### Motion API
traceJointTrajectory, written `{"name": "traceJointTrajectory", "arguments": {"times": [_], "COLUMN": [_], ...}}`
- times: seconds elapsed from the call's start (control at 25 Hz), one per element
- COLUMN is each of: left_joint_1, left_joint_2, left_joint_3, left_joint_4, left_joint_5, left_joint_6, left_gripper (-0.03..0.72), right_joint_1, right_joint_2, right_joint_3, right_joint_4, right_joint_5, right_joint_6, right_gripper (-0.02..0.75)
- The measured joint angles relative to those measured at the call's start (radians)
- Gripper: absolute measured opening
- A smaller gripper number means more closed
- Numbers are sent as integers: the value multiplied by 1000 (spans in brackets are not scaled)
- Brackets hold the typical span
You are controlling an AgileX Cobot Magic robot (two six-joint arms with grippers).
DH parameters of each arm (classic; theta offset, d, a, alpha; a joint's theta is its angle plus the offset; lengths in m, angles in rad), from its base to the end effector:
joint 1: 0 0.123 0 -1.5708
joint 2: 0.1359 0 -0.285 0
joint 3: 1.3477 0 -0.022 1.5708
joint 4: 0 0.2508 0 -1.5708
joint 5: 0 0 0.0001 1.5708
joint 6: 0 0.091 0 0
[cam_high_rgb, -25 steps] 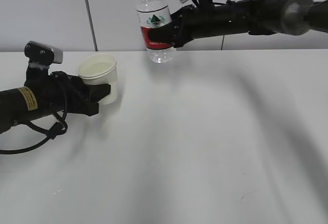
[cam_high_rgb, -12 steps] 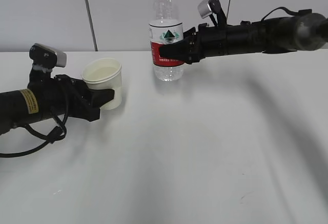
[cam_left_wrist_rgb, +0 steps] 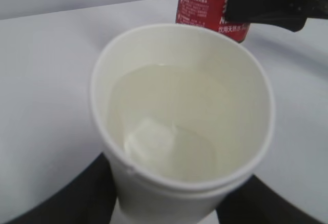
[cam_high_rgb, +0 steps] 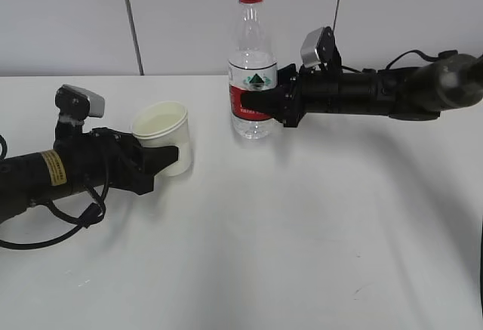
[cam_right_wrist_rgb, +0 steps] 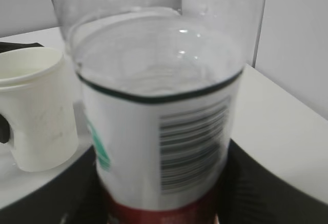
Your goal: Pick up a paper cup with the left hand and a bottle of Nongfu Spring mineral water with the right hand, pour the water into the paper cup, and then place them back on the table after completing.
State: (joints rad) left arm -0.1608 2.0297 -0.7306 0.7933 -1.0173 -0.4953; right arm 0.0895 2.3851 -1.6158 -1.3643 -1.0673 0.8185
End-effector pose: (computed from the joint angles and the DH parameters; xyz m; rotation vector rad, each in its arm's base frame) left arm 0.3229 -0.1082 0.1062 0.5813 1.8348 -0.7378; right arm 0.4759 0.1210 0.1326 -1.0211 1.4865 0.7866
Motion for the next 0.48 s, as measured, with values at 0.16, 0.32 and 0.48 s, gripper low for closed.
{"name": "traceJointTrajectory", "arguments": {"times": [0.16,0.32,0.48], "left_joint_1": [0,0,0], "left_joint_2": [29,69,85], "left_joint_3": [0,0,0], "left_joint_4": [0,7,17], "left_joint_5": [-33,-86,-89], "left_joint_6": [40,73,109], "left_gripper": [356,356,356], "right_joint_1": [0,0,0], "right_joint_2": [0,0,0], "right_joint_3": [81,117,148], "right_joint_4": [79,116,142], "right_joint_5": [-6,-18,-24], "right_joint_6": [-141,-206,-257], "right_gripper": [391,391,391]}}
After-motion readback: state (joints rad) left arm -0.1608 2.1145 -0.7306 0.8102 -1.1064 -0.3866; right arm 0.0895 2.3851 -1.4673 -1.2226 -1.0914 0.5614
